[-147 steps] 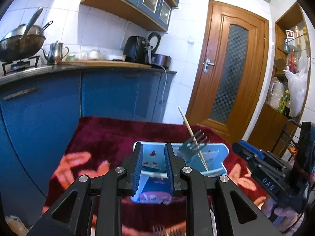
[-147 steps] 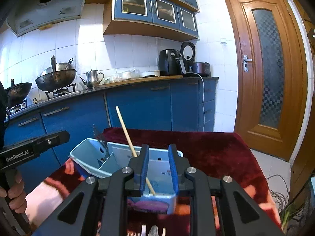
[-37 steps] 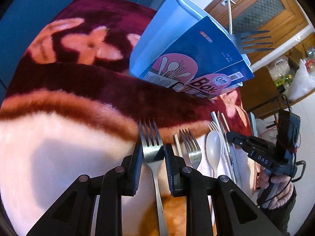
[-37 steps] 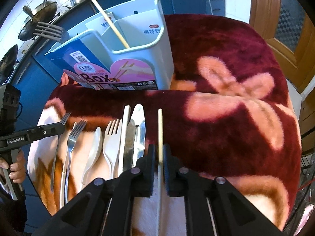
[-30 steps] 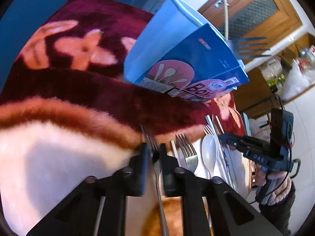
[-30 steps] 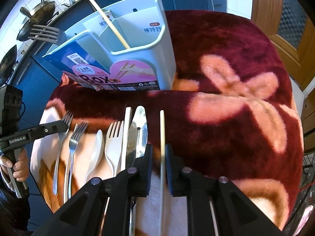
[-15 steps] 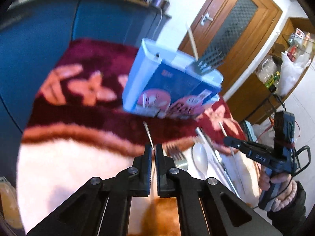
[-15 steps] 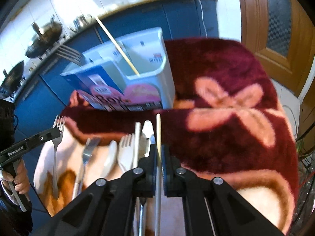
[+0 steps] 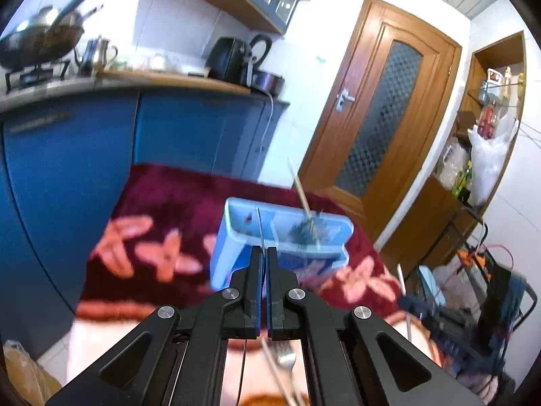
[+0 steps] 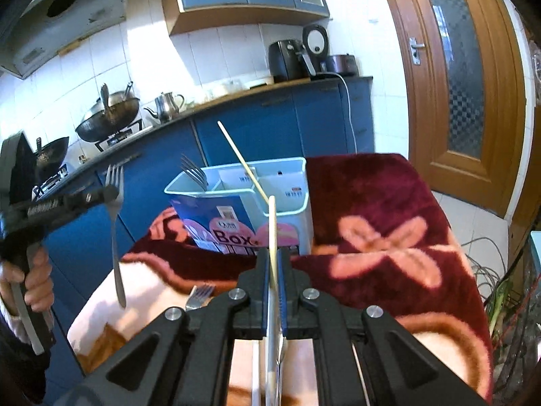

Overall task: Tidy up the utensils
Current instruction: 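Lift and carry both held sticks up over the blue holder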

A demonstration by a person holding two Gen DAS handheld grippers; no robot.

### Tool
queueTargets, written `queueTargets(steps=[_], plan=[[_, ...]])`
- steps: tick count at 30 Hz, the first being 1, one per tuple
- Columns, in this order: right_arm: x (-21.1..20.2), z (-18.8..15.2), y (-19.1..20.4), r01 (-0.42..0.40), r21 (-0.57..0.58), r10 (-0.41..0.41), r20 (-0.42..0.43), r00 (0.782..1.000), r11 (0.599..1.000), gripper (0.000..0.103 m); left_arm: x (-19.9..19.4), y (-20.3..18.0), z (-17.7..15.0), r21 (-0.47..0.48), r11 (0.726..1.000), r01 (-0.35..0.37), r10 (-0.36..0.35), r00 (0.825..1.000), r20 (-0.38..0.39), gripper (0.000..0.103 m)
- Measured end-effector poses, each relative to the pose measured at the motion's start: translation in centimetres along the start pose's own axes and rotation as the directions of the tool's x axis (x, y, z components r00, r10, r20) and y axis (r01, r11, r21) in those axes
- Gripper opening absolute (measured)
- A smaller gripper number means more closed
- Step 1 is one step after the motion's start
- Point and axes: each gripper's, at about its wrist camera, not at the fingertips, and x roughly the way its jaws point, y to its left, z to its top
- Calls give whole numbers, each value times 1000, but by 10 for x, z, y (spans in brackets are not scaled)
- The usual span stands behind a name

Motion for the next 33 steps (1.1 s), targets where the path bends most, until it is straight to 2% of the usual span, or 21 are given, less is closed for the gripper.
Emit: queueTargets(steps=[7, 9, 11, 15, 18, 23, 28, 33], plan=[[-4, 1, -7, -16, 26, 16, 25, 1000, 1000, 6, 2, -18, 52, -4, 1000, 26, -26, 990, 141, 1], [-3, 1, -10, -28, 34, 27, 39, 999, 999, 6, 9, -23, 65, 3, 999, 36, -36, 987, 159, 1], [-3, 2, -12, -31, 36, 29, 48, 998, 999, 6, 19, -25, 77, -1, 999, 32, -32, 984, 175, 1], [1, 2, -14, -32, 35, 30, 57, 998, 999, 6, 37, -32, 91, 40, 999, -24, 14, 973, 229, 1], [4, 5, -15, -31, 33, 29, 60, 998, 999, 6, 51, -31, 93, 43, 998, -41, 29, 966, 258, 1], [11, 15, -15, -23, 25, 21, 69, 997, 999, 6, 68, -18, 89, 6, 999, -42, 39, 965, 261, 1], [18, 30, -19, -19, 37, 16, 94, 995, 999, 6, 85, -1, 75, -22, 999, -44, 48, 968, 244, 1], [29, 55, -21, -23, 62, 13, 164, 986, 998, 6, 95, 11, 55, -32, 999, -41, 47, 975, 218, 1]])
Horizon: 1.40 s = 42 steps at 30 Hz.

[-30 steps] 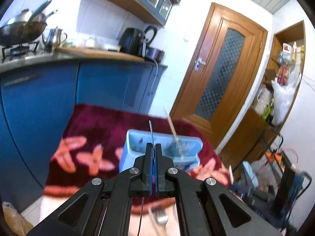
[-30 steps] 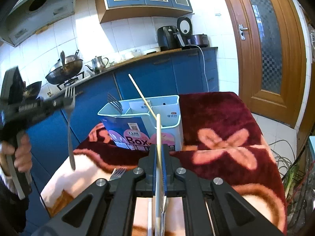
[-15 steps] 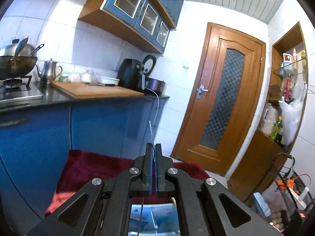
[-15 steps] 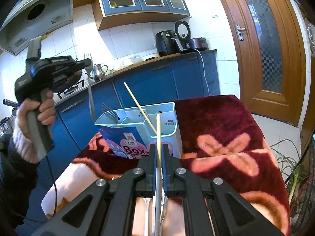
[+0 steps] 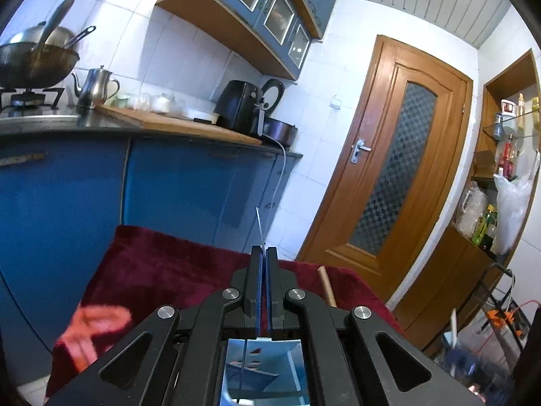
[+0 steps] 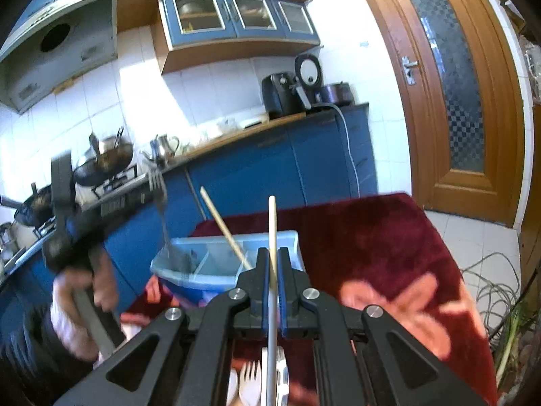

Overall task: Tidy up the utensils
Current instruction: 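Lift and carry both held sticks up over the blue holder, then open left tool to drop its stick while right tool releases its chopstick into holder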

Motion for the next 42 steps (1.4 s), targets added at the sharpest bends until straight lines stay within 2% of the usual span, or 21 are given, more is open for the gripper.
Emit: queueTargets(steps=[7, 12, 18, 22, 29, 39, 42], plan=[[35, 28, 14, 28, -44, -23, 112, 993, 999, 6, 0, 6, -11, 16, 1000, 7, -7, 1000, -9, 1], [62, 43, 24, 51, -82, -35, 192, 981, 995, 6, 3, 5, -15, 34, 999, 13, -13, 1000, -19, 1], [88, 52, 29, 157, -106, -121, 285, 951, 982, 6, 6, 10, -18, 25, 999, 23, -22, 999, -25, 1], [99, 46, 33, 218, -141, -163, 323, 932, 966, 6, 7, 11, -20, 25, 999, 23, -23, 999, -25, 1], [103, 29, 31, 204, -161, -149, 298, 943, 966, 6, 9, 7, -26, 51, 999, 15, -14, 999, -30, 1], [98, 17, 20, 146, -138, -118, 196, 973, 980, 6, 1, 0, -28, 73, 997, 28, -25, 998, -51, 2], [95, 15, 18, 129, -141, -105, 164, 981, 982, 6, -4, 0, -28, 72, 997, 31, -27, 998, -62, 7]])
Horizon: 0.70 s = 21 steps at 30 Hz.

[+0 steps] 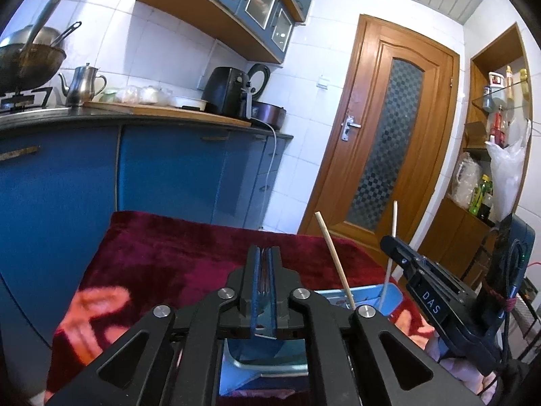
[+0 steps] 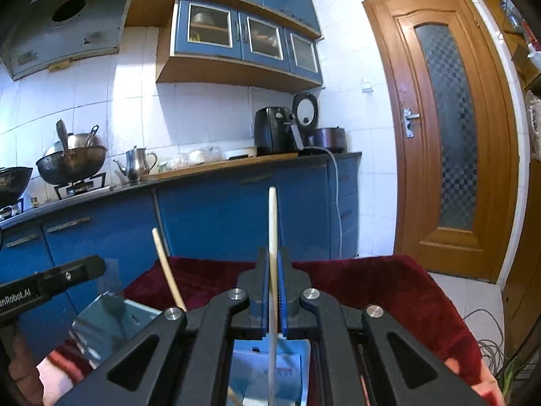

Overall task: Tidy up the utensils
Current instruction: 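Open left tool to drop its stick while right tool releases its chopstick into holder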

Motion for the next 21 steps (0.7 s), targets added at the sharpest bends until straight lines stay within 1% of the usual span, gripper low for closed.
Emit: queueTargets(steps=[3, 5, 7, 14, 21], plan=[[-6, -1, 0, -22, 3, 22, -26, 999, 1000, 8, -6, 1, 0, -18, 1000, 1, -1, 1000, -8, 10], [-11, 0, 0, -30, 5, 30, -24, 999, 1000, 21, -11, 2, 0, -27, 1000, 1, -2, 1000, -10, 10], [-20, 2, -1, -43, 16, 43, -19, 999, 999, 26, -16, 2, 0, -32, 999, 0, -1, 1000, -17, 10], [-53, 16, 4, -46, 17, 46, -24, 999, 999, 26, -38, 1, 0, -30, 999, -22, 21, 998, -51, 10], [-91, 25, 3, -60, 53, 63, -71, 995, 997, 26, -65, -10, -2, 15, 999, -35, 36, 995, -96, 10]])
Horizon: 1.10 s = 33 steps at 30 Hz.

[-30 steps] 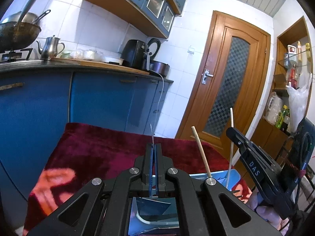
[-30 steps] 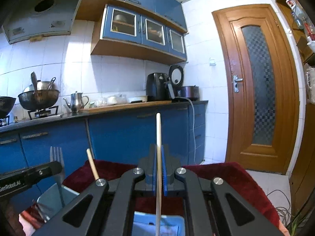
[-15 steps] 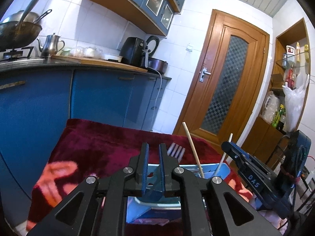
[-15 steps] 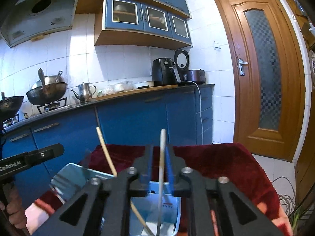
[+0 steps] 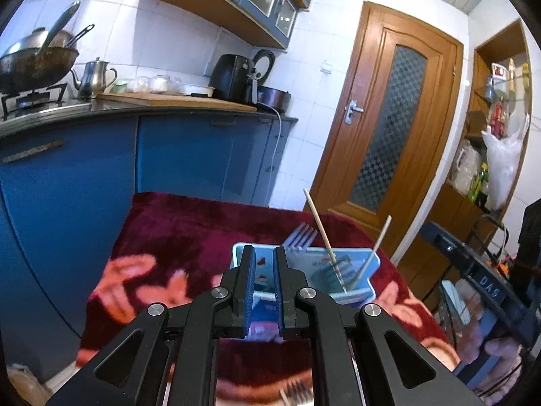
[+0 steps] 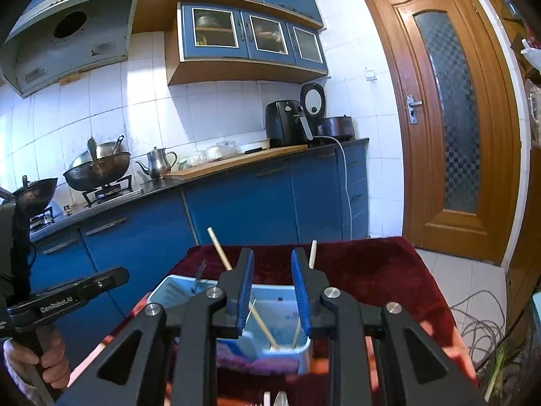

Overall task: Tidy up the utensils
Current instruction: 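Open left tool to drop its stick while right tool releases its chopstick into holder, then move both tools back toward the utensils on the blanket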

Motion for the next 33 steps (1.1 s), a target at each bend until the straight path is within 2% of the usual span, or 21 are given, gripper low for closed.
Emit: queueTargets(steps=[8, 15, 22, 33], plan=[[-36, -8, 4, 17, 7, -16, -94, 995, 1000, 26, -25, -16, -13, 42, 999, 14, -11, 997, -83, 10], [-48, -34, -2, 33, 29, -26, -234, 972, 999, 26, -29, -23, -39, 51, 998, 27, -17, 982, -189, 10], [-47, -74, -11, 51, 39, -34, -351, 936, 998, 26, -14, -24, -72, 51, 999, 11, 5, 954, -301, 10], [-44, -111, -22, 69, 54, -38, -443, 896, 996, 27, 8, -28, -110, 34, 999, 13, 3, 900, -437, 10]])
